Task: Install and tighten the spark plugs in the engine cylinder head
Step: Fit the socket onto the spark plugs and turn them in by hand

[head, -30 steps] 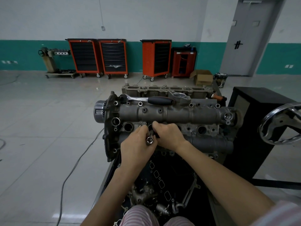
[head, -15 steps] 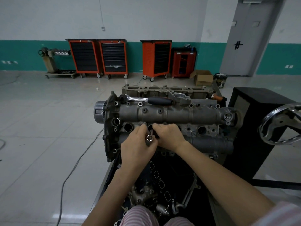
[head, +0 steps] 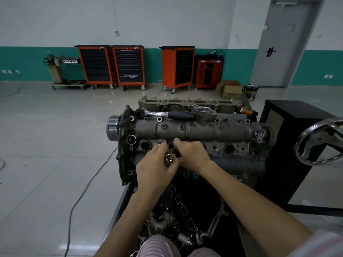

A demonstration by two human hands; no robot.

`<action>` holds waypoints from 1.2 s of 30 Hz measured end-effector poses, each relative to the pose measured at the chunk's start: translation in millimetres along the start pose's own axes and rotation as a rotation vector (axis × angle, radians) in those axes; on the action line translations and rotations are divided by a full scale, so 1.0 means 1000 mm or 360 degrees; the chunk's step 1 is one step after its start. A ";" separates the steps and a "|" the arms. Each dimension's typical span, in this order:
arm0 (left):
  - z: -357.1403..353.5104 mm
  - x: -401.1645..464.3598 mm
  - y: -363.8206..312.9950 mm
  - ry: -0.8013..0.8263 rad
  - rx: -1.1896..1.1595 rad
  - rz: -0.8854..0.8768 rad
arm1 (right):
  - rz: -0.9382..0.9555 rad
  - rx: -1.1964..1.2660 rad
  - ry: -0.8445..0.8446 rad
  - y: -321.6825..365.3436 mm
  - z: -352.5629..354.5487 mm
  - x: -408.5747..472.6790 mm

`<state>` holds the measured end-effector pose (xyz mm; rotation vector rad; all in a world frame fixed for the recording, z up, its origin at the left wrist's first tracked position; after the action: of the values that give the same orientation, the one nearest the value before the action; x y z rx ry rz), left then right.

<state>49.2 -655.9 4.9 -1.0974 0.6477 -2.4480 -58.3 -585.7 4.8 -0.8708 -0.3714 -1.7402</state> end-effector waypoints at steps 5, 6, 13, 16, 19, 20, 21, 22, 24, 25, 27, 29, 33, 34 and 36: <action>-0.008 -0.002 0.004 0.0157 -0.0021 0.0124 | 0.0078 -0.0027 0.0013 0.002 0.000 0.001; -0.009 -0.001 0.006 0.0189 -0.0006 0.0175 | 0.0102 -0.0048 -0.0001 0.003 0.002 0.001; -0.008 0.000 0.007 0.0112 0.0070 0.0108 | 0.0057 0.0015 0.0003 0.001 0.001 0.001; -0.006 0.002 0.005 0.0144 -0.0014 0.0069 | -0.0054 0.0110 0.0075 0.000 -0.001 0.001; -0.007 0.002 0.004 0.0225 -0.0015 0.0100 | 0.0014 0.0080 0.0065 0.004 0.002 0.002; -0.008 0.001 0.005 0.0267 -0.0021 0.0128 | 0.0053 0.0057 0.0047 0.004 0.003 0.002; -0.010 0.001 0.006 0.0305 -0.0016 0.0157 | 0.0088 0.0044 0.0023 0.004 0.004 0.002; -0.010 0.001 0.006 0.0317 0.0010 0.0178 | 0.0116 0.0033 0.0008 0.004 0.004 0.001; -0.009 0.002 0.005 0.0249 0.0126 0.0174 | 0.0137 0.0006 -0.0027 0.004 0.005 0.001; -0.009 0.002 0.004 0.0196 0.0175 0.0148 | 0.0137 -0.0008 -0.0031 0.004 0.005 0.001; -0.009 0.002 0.003 0.0137 0.0173 0.0076 | 0.0126 0.0021 -0.0046 0.003 0.006 0.000; -0.008 0.003 0.003 0.0109 0.0107 -0.0011 | 0.0091 0.0059 0.0003 0.004 0.005 0.001; -0.006 0.005 0.006 0.0095 0.0017 -0.0149 | 0.0000 0.0194 0.0130 0.005 0.008 0.001; -0.006 0.004 0.007 0.0087 -0.0029 -0.0167 | 0.0027 0.0216 0.0153 0.007 0.008 0.000; -0.008 0.001 0.009 0.0059 -0.0163 -0.0177 | 0.0106 0.0256 0.0131 0.014 0.008 -0.004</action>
<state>44.3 -661.5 -3.9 -1.1582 0.7496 -2.5602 -41.8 -582.4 5.0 -0.6862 -0.4171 -1.6548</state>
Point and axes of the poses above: each hand's wrist, its own x-axis towards the middle knuckle, its own z-axis out of the back of the hand, y = z × x, the point moved 4 cm from there along x, towards the middle knuckle, and after that the axes turned 9 degrees about z, right-handed, at the moved point
